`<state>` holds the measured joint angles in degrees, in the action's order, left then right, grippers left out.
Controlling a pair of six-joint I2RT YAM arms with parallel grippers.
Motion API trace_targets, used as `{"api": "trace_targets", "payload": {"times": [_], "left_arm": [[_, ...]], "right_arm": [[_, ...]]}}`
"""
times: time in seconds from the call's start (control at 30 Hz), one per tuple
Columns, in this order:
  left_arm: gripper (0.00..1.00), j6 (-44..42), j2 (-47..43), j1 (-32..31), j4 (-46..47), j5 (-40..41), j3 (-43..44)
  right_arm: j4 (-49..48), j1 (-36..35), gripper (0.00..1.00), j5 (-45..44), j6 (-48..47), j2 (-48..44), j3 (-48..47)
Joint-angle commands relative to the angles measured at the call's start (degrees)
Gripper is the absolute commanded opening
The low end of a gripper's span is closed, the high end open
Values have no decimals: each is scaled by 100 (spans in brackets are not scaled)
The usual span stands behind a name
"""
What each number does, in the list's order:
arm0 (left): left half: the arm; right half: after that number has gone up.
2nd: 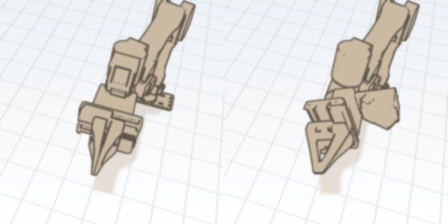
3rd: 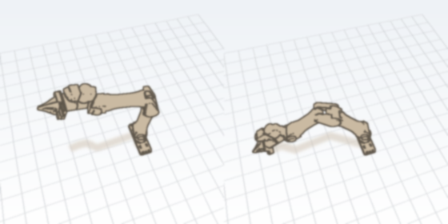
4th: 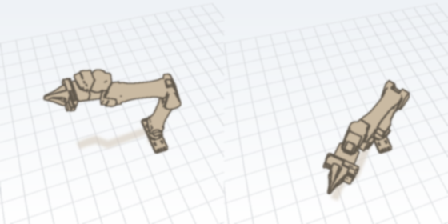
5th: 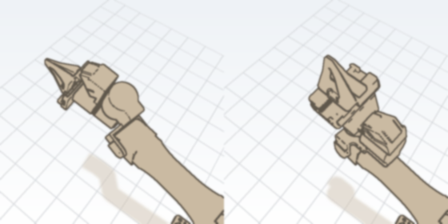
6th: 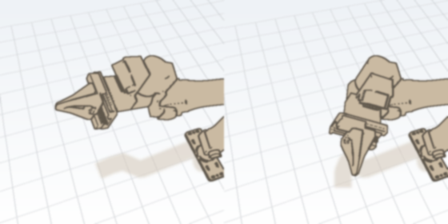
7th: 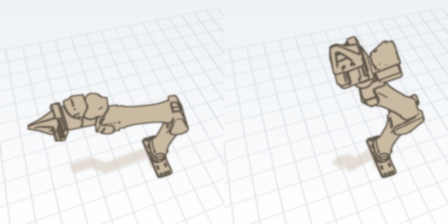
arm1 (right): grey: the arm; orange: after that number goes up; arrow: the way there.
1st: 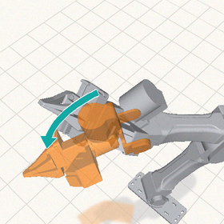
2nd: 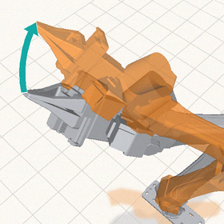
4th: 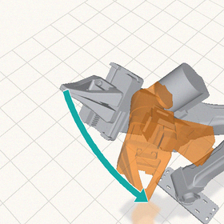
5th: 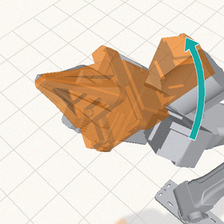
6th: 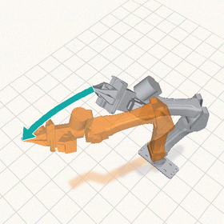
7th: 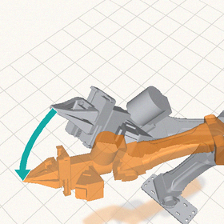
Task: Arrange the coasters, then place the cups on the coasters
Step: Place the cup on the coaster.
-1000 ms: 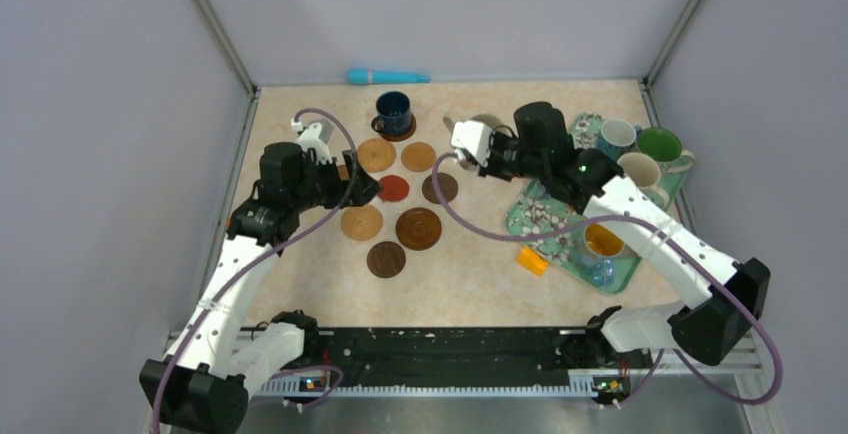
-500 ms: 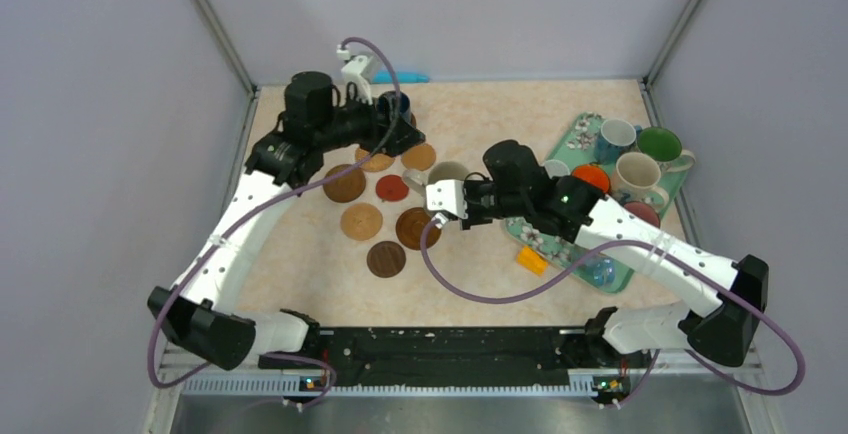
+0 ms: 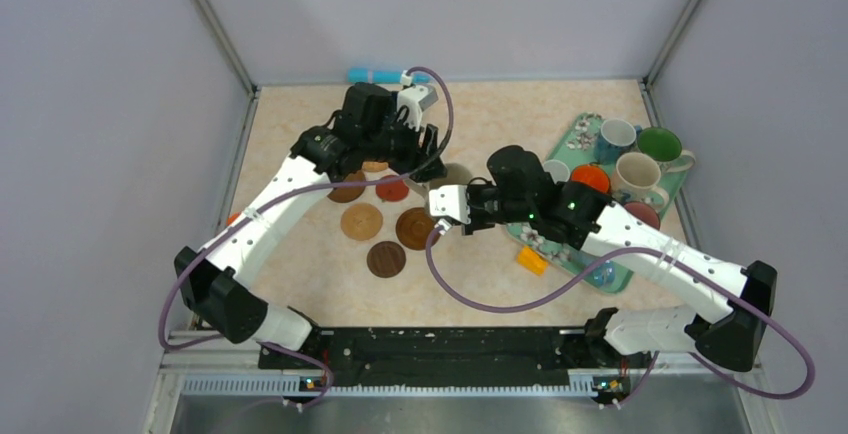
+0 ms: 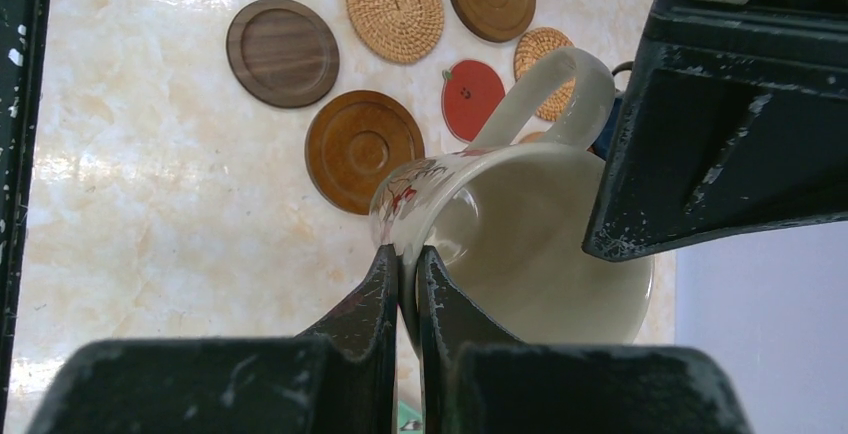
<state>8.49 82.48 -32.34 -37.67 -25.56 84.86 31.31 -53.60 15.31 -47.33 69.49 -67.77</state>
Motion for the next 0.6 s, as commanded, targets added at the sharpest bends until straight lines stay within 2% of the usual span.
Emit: {"api": "trace_targets", "payload": {"times": [0.0,0.2,0.33,0.43,0.57], "left_arm": [[58,-451,145,-152,-293,270,297],[46,-550,276,-291,-443,377,246],[18,-569,329,-326,-487,393,258],[2,-545,338,-329,-526,363,304],[0,-462,318,-329,-572,437,346]], "right_arm": [[-909,-76,0,-126,-101,-278,-127],[-1022,-79,0,-189,-5,-218,-13],[-1144,-74,0,-216,71,-208,109],[-1337,-78,0,-259,228,-233,276],[-1685,-72,0,-314,418,-360,657]]}}
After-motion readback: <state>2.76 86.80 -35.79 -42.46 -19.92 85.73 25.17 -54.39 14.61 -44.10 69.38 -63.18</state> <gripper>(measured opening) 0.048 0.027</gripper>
